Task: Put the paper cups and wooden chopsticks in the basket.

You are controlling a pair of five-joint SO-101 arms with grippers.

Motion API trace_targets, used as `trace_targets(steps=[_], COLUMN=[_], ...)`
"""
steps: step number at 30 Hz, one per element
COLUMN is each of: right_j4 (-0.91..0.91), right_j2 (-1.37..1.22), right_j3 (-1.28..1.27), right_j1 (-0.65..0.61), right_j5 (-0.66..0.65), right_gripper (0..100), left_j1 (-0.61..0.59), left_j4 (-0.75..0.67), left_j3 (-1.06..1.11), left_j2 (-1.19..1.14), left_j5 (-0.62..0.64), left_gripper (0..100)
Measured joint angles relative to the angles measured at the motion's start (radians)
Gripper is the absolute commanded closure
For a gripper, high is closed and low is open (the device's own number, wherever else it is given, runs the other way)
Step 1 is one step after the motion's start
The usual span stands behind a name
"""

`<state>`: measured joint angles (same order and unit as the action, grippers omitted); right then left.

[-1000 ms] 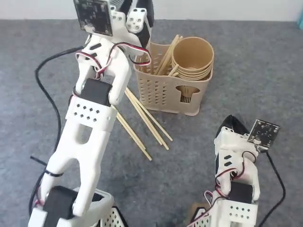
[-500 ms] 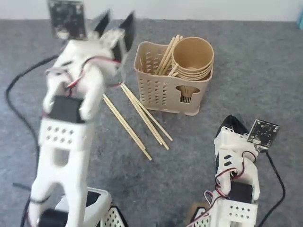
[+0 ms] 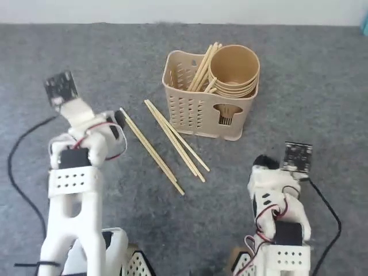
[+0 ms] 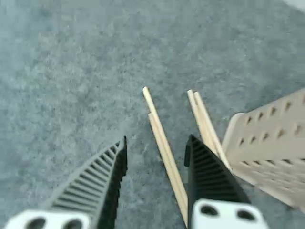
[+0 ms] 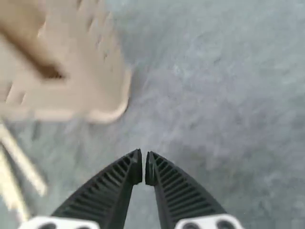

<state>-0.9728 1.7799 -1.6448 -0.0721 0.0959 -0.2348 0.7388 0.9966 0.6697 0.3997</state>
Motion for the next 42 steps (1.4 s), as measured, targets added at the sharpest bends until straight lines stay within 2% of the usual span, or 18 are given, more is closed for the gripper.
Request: trace_targets(steps=[5,10,13,18,24,29,35,42], right_j4=[-0.106,-0.097,-0.061,0.008,0.074,0.195,0.348,0.531], right_j2=[0.002,0.002,0.002,0.002,-0.023,-0.230,-0.624,-1.200], right_j3=[0.049,0.051,0.051,0.051,0.051,0.098,0.278,0.531], right_j1=[-0.216,-0.394,-0.466,-0.528,-0.532,-0.535,-0.535,-0.535], right_j5=[-0.089,-0.190,-0.209,-0.212,-0.213,-0.213,-0.213,-0.213], right_gripper=[96.8,96.8,96.7,96.7,96.7,96.7,96.2,82.8], left_j1=[-0.003,-0.003,-0.003,-0.018,-0.032,-0.032,-0.032,-0.032], left_j4=[-0.114,-0.117,-0.117,-0.117,-0.160,-0.192,-0.195,-0.195], left_j3=[0.035,-0.037,-0.109,-0.175,-0.192,-0.192,-0.192,-0.192], left_j2=[-0.109,-0.327,-0.448,-0.537,-0.551,-0.551,-0.551,-0.551], left_j5=[0.021,0.037,0.037,0.046,0.057,0.057,0.057,0.057], left_gripper=[81,81,81,81,81,81,81,81])
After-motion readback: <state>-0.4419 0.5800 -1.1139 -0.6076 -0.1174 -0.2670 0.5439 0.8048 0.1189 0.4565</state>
